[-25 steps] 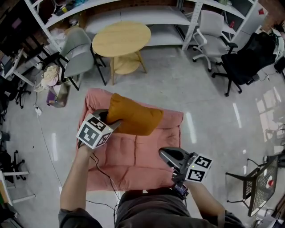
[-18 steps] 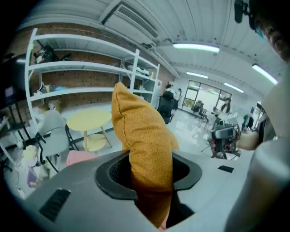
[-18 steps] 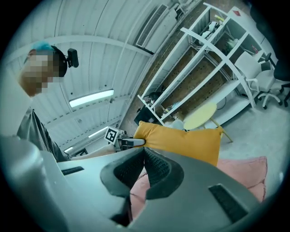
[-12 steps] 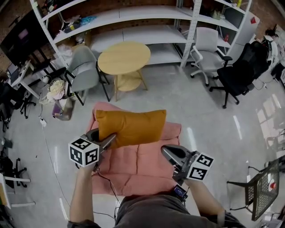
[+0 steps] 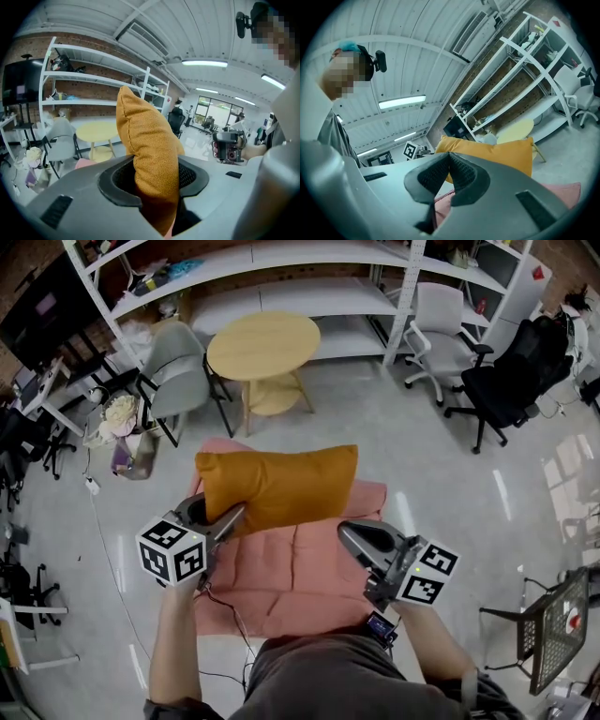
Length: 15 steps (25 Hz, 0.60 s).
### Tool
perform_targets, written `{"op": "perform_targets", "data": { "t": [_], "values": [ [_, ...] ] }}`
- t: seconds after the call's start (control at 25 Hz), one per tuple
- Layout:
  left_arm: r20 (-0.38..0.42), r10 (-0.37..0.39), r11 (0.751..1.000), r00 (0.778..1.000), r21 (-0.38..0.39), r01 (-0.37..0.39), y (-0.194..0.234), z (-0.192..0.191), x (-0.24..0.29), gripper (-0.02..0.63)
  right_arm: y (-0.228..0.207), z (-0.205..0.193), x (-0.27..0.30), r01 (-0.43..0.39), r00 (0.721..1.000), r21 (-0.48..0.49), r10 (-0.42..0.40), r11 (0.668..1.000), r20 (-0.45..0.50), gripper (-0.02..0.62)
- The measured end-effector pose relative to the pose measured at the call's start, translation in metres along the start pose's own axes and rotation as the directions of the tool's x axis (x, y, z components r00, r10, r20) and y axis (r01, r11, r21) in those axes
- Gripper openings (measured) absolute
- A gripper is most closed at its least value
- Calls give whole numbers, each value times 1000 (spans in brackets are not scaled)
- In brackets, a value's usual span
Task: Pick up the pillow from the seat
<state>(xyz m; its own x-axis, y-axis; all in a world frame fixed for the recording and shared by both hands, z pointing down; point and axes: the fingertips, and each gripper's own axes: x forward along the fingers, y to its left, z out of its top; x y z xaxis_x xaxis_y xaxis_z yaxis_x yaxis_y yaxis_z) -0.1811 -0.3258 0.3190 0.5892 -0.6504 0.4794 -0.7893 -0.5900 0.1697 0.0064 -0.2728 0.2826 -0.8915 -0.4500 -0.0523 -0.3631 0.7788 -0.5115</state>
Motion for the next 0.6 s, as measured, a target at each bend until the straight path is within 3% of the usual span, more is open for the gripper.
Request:
{"op": "perform_targets", "data": {
  "t": [0.6],
  "values": [
    [-46, -47, 999, 998, 13, 47, -23, -17, 22, 186, 15, -16, 5, -54, 997, -17, 53, 998, -54, 12]
  ]
}}
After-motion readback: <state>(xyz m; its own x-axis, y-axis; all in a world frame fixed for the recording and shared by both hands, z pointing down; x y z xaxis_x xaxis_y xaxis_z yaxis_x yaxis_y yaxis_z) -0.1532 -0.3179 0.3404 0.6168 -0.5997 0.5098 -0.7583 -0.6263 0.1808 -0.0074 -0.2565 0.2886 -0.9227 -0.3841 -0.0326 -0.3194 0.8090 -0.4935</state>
